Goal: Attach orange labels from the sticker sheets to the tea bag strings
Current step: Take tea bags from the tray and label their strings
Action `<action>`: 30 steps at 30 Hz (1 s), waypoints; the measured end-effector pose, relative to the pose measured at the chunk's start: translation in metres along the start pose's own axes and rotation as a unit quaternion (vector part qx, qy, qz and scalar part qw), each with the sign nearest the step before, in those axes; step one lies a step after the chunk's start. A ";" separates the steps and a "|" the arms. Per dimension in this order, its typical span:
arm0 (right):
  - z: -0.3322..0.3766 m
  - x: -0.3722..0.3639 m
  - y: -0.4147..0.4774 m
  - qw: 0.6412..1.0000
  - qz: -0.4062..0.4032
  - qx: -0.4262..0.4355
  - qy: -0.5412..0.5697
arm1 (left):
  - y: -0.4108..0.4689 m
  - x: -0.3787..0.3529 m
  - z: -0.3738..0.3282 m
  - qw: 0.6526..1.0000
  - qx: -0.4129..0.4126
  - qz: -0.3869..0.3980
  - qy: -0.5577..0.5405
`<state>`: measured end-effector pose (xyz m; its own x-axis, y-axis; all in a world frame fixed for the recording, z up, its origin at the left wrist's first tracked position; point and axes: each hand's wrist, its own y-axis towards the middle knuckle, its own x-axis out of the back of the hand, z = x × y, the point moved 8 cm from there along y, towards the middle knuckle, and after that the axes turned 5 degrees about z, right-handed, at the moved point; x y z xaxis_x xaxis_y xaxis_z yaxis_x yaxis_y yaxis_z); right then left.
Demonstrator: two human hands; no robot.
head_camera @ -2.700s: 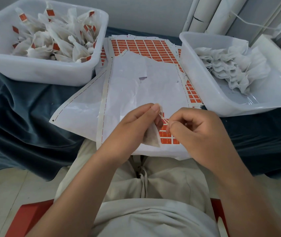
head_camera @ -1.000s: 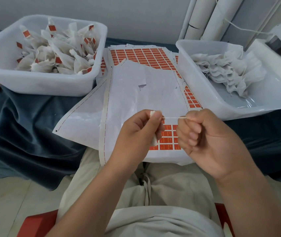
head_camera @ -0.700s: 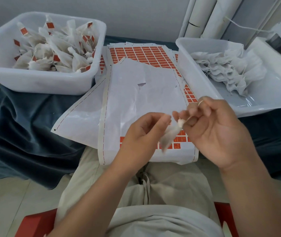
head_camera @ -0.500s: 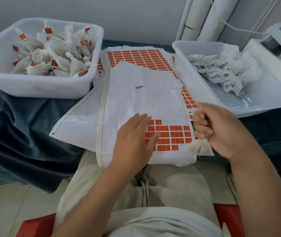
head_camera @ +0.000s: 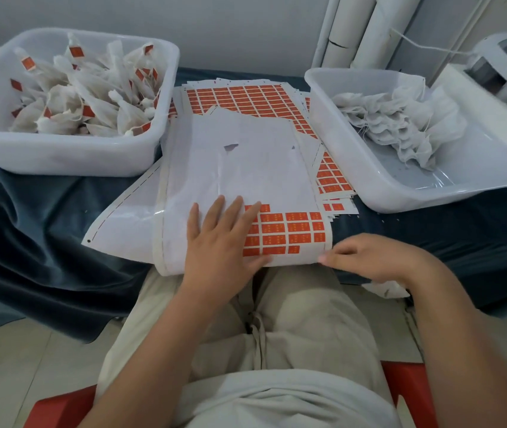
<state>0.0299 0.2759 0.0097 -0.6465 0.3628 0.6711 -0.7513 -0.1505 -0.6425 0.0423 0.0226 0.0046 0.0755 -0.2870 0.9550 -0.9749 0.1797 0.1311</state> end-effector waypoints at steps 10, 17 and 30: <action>0.048 0.002 0.000 0.848 -0.020 0.255 0.464 | -0.002 0.051 0.008 0.985 -0.024 -0.102 -0.139; 0.064 -0.010 0.001 0.837 -0.029 0.284 0.466 | -0.013 0.076 -0.027 0.964 -0.126 -0.191 -0.136; 0.089 -0.005 -0.026 0.890 -0.080 0.347 0.285 | -0.013 0.074 -0.019 0.932 -0.056 -0.109 -0.341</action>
<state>0.0411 0.1963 0.0557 -0.4996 0.8090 0.3097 -0.8568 -0.5141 -0.0393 0.0641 0.0165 0.0788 0.0812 -0.8530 0.5155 -0.9216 0.1327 0.3648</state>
